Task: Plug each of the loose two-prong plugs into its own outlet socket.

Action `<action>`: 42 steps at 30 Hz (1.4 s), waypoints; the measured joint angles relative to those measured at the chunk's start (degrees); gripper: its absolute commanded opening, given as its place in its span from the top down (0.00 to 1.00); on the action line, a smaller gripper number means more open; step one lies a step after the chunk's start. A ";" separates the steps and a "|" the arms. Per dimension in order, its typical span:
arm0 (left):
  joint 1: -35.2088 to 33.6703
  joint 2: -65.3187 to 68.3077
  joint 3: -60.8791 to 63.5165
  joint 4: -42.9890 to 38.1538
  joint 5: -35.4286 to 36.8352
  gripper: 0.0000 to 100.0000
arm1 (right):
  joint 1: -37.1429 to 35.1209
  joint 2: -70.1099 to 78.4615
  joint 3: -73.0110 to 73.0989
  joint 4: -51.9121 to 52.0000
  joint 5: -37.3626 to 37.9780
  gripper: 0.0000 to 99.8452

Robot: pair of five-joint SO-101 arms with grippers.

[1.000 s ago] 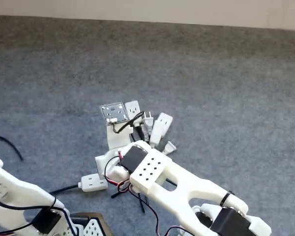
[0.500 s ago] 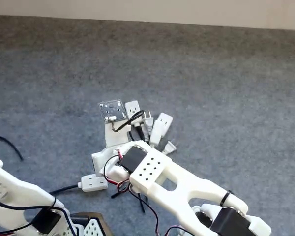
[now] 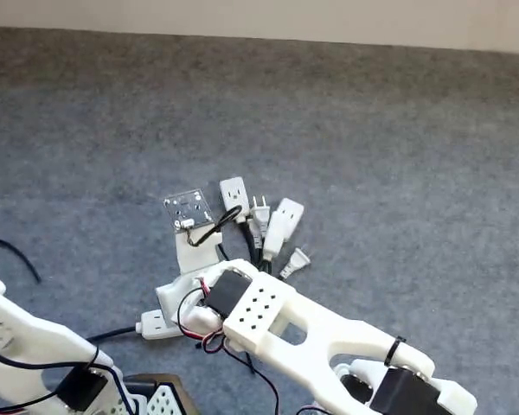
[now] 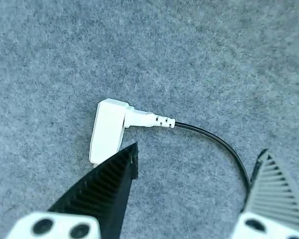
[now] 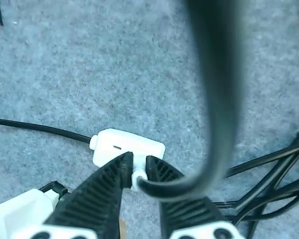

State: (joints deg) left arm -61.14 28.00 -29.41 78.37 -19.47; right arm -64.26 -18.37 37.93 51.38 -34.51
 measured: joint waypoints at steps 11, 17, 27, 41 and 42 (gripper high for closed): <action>0.00 0.00 0.00 0.00 0.00 0.64 | 2.81 -0.26 3.34 -0.53 0.00 1.00; 0.09 0.00 0.00 0.00 0.00 0.64 | 2.46 0.09 3.69 -2.81 0.00 1.00; 0.09 0.00 0.00 0.00 0.00 0.64 | 0.79 13.54 3.08 -8.97 0.00 1.00; 0.09 0.00 0.00 0.00 0.00 0.64 | -0.53 3.69 4.75 -1.49 0.00 1.00; 0.09 0.00 0.00 0.00 0.00 0.64 | -0.53 2.99 5.36 -1.49 0.00 1.00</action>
State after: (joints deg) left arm -61.05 28.00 -29.41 78.37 -19.47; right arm -64.79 -15.38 43.30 49.89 -34.51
